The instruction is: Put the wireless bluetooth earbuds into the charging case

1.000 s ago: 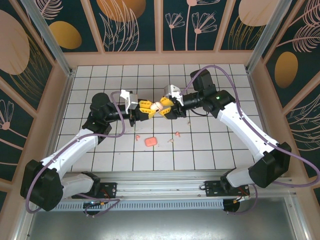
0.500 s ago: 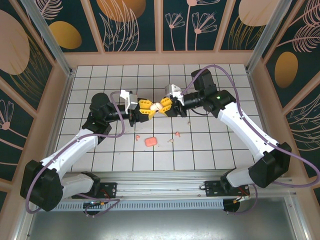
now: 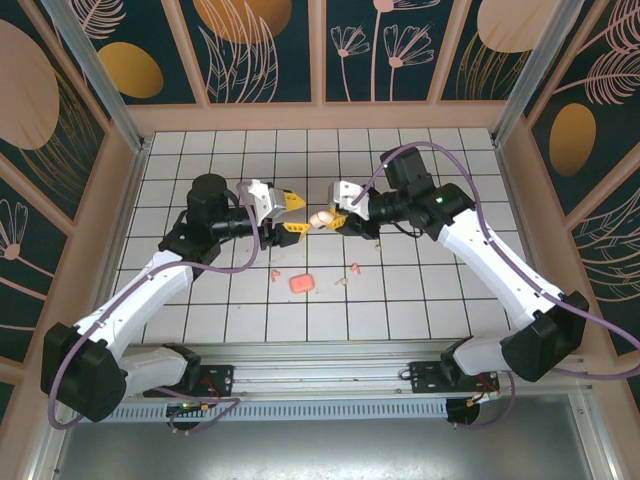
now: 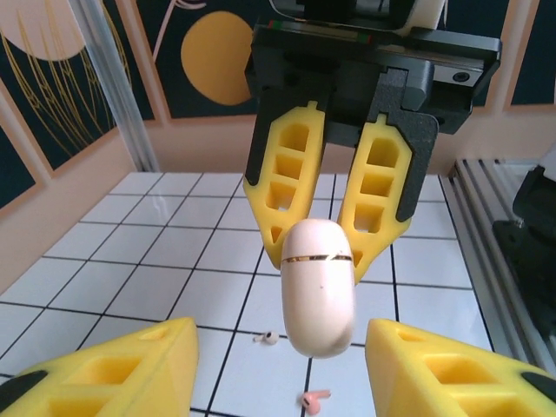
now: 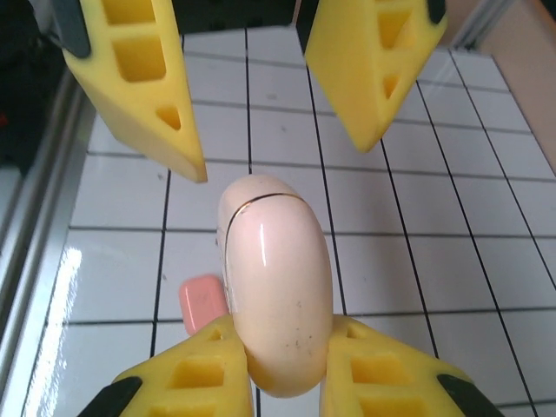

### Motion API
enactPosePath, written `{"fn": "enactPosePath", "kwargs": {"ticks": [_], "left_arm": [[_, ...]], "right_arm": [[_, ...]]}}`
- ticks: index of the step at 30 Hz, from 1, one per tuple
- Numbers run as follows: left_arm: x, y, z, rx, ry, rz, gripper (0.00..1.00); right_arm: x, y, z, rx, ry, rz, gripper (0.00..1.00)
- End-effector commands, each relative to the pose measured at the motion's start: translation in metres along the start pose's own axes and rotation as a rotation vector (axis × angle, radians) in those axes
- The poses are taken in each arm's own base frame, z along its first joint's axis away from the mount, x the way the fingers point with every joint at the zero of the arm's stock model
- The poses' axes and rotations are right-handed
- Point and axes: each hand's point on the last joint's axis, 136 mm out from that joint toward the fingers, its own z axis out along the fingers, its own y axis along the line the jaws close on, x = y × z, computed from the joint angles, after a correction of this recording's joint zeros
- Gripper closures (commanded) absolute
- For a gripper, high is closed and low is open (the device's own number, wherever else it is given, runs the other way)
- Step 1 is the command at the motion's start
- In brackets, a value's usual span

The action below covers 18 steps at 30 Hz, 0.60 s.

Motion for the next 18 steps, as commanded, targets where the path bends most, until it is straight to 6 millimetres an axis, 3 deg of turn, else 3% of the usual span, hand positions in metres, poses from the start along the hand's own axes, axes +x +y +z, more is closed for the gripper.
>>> {"fn": "enactPosePath", "kwargs": {"ticks": [1, 9, 18], "left_arm": [[0.012, -0.004, 0.001, 0.028, 0.063, 0.033, 0.46], [0.026, -0.01, 0.002, 0.071, 0.112, 0.022, 0.45], [0.028, -0.012, 0.002, 0.078, 0.111, 0.016, 0.46]], "right_arm": [[0.002, -0.006, -0.009, 0.077, 0.1, -0.085, 0.84], [-0.009, -0.003, 0.005, 0.079, 0.135, -0.157, 0.84], [-0.019, 0.003, 0.022, 0.042, 0.16, -0.212, 0.84]]}}
